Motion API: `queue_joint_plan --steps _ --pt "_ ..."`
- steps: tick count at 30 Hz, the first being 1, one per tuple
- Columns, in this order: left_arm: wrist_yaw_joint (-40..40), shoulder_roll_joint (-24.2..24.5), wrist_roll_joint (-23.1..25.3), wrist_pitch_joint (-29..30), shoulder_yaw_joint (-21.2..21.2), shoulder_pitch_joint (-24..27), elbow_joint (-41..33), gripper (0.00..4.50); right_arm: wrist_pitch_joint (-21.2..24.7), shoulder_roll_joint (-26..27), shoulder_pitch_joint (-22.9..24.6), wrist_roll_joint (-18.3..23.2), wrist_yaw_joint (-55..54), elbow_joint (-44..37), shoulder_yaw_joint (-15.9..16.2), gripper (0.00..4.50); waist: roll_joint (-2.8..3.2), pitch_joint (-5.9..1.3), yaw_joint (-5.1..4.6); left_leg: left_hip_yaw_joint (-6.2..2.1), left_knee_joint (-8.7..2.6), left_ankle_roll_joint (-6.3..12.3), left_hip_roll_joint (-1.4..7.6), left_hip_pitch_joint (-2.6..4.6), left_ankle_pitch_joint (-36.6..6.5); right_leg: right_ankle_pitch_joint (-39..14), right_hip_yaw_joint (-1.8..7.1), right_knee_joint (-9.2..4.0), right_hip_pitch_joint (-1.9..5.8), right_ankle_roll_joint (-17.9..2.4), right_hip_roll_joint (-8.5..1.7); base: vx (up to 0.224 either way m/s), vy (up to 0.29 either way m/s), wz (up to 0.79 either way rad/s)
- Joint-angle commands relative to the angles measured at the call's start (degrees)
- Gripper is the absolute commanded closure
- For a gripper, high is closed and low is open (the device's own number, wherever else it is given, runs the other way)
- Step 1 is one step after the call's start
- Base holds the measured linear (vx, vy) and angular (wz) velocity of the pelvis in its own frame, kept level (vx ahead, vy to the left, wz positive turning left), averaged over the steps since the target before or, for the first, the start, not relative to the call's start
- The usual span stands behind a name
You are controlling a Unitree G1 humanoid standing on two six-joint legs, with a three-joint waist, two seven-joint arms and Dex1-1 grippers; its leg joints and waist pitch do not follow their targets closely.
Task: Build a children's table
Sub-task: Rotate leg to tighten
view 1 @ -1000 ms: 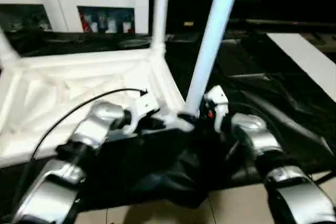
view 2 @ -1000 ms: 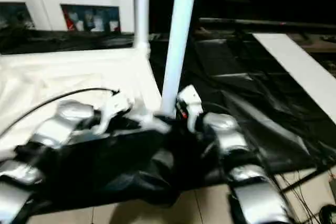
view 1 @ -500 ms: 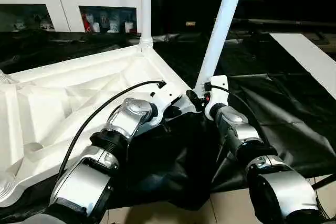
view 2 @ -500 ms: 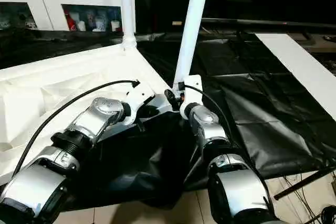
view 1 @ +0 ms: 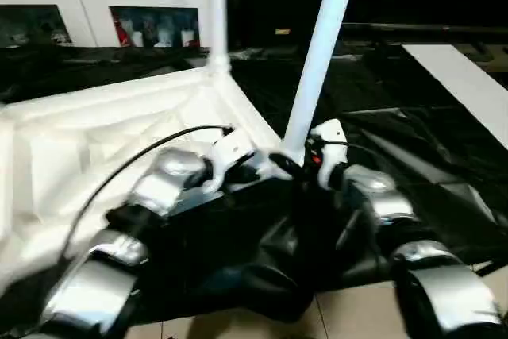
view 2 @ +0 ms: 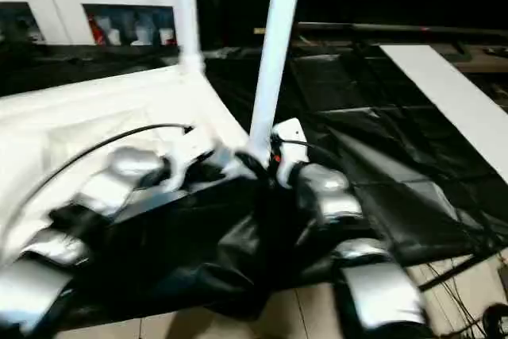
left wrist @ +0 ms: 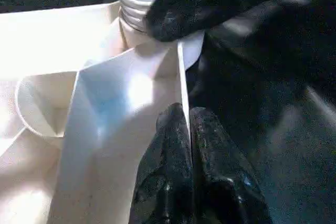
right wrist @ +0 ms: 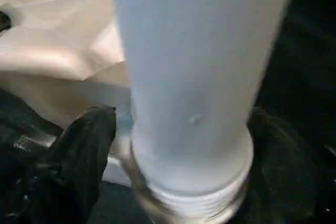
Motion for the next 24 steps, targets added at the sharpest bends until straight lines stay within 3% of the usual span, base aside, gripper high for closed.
queue_joint_plan --steps 1,3,5,7,11,15,24 --pt "-7.4 1.39 -1.29 -2.25 -2.47 2.32 -2.06 4.5 1.25 -2.93 1.81 -1.27 9.81 -3.07 2.68 0.35 0.3 -3.35 0.48 0.1 -2.87 7.14 1.59 0.02 -6.33 -0.84 2.61 -3.28 3.43 -16.03 -3.42 0.0 0.0 0.0" --pt "-11.14 3.2 -1.85 -3.09 -3.3 2.98 -3.94 4.5 1.31 -5.17 3.23 -1.55 15.27 -5.09 4.24 0.35 0.31 -3.31 0.84 0.22 -2.81 7.48 1.61 0.15 -6.23 0.36 2.62 -3.09 3.34 -16.74 -3.33 0.0 0.0 0.0" --pt "-12.87 3.98 -2.13 -3.16 -3.5 3.23 -4.73 4.5 0.43 -6.05 3.43 -1.69 16.9 -5.23 4.49 0.35 0.42 -3.2 1.25 0.3 -2.99 6.73 1.7 0.32 -6.83 -0.52 2.56 -3.12 3.24 -16.83 -3.27 0.0 0.0 0.0" --pt "-15.32 4.98 -3.04 -2.56 -3.39 3.6 -6.15 4.5 1.33 -7.1 3.37 -0.54 20.14 -5.95 4.44 0.35 0.58 -3.04 1.49 0.36 -3.17 4.76 1.96 0.45 -8.92 -3.47 2.56 -3.26 3.12 -16.33 -3.28 0.0 0.0 0.0" --pt "-15.98 5.48 -3.08 -2.29 -3.27 3.87 -7.15 4.5 1.55 -6.83 2.73 0.34 20.9 -6.26 3.66 0.35 0.74 -3.17 1.76 0.37 -3.11 3.77 1.88 0.44 -8.2 -3.02 2.63 -3.13 3.16 -16.1 -3.31 0.0 0.0 0.0" --pt "-16.34 5.52 -3.17 -2.18 -3.36 3.99 -7.51 4.5 2.7 -6.46 3.13 1.17 22.14 -7.64 3.72 0.35 0.65 -3.26 1.86 0.36 -3.02 4.09 1.75 0.34 -6.97 -1.2 2.6 -2.93 3.31 -16.17 -3.23 0.0 0.0 0.0" --pt "-17.06 5.79 -3.25 -1.5 -3.29 4.68 -8.41 4.5 4.07 -6.15 4.46 0.87 24.43 -8.42 4.37 1.16 0.69 -3.29 2.3 0.39 -2.96 4.19 1.8 0.4 -6.45 -1.13 2.55 -2.88 3.26 -16.25 -3.31 0.0 0.0 0.0"
